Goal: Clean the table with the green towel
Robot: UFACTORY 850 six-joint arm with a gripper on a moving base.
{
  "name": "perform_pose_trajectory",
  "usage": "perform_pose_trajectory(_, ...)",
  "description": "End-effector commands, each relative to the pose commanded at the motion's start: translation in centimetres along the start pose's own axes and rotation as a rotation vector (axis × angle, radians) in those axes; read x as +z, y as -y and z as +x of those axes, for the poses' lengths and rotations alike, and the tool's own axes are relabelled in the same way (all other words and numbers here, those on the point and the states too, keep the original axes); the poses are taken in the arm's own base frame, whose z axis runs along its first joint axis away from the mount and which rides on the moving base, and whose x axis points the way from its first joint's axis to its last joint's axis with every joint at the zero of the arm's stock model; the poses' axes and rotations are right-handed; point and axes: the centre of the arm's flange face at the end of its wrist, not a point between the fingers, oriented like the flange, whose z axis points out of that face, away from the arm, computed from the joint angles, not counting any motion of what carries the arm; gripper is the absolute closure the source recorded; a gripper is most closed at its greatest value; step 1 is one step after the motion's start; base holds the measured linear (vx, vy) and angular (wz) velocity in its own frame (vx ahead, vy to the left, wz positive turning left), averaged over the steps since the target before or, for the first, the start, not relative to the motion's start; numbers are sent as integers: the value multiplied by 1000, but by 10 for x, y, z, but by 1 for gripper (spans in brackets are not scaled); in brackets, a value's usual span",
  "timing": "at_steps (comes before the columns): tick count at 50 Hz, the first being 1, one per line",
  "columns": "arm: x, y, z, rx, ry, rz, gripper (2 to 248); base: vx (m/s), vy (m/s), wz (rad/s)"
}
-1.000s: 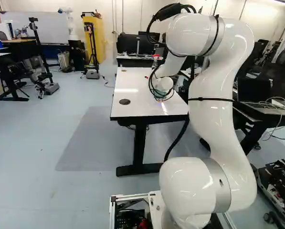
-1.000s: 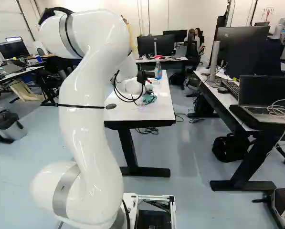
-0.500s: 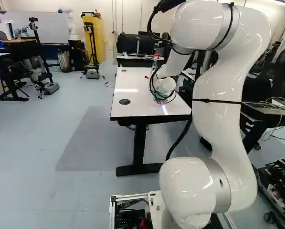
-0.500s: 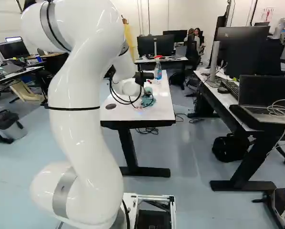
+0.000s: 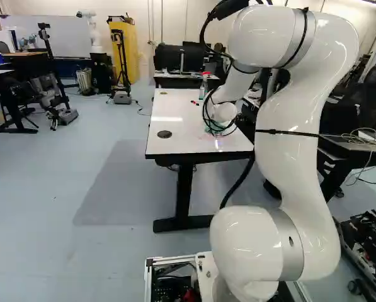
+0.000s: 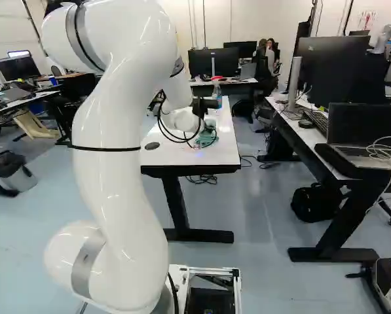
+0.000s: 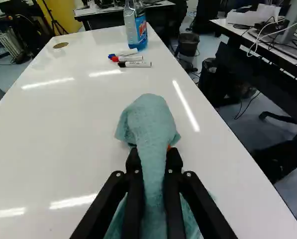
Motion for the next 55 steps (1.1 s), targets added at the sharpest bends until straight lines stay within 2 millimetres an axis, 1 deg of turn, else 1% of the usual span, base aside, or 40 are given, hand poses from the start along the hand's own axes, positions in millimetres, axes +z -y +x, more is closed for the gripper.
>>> perform_pose_trajectory(6,9,0,4,1,-7,0,203,0,0,0)
perform_pose_trajectory(15,9,0,5,1,-9,0,203,0,0,0)
perform_pose_trajectory(20,3,0,7,1,-11,0,203,0,0,0)
perform_pose_trajectory(31,-21,-4,6,7,28,-5,203,0,0,0)
perform_pose_trajectory(55,-83,-12,-6,15,164,-12,203,0,0,0)
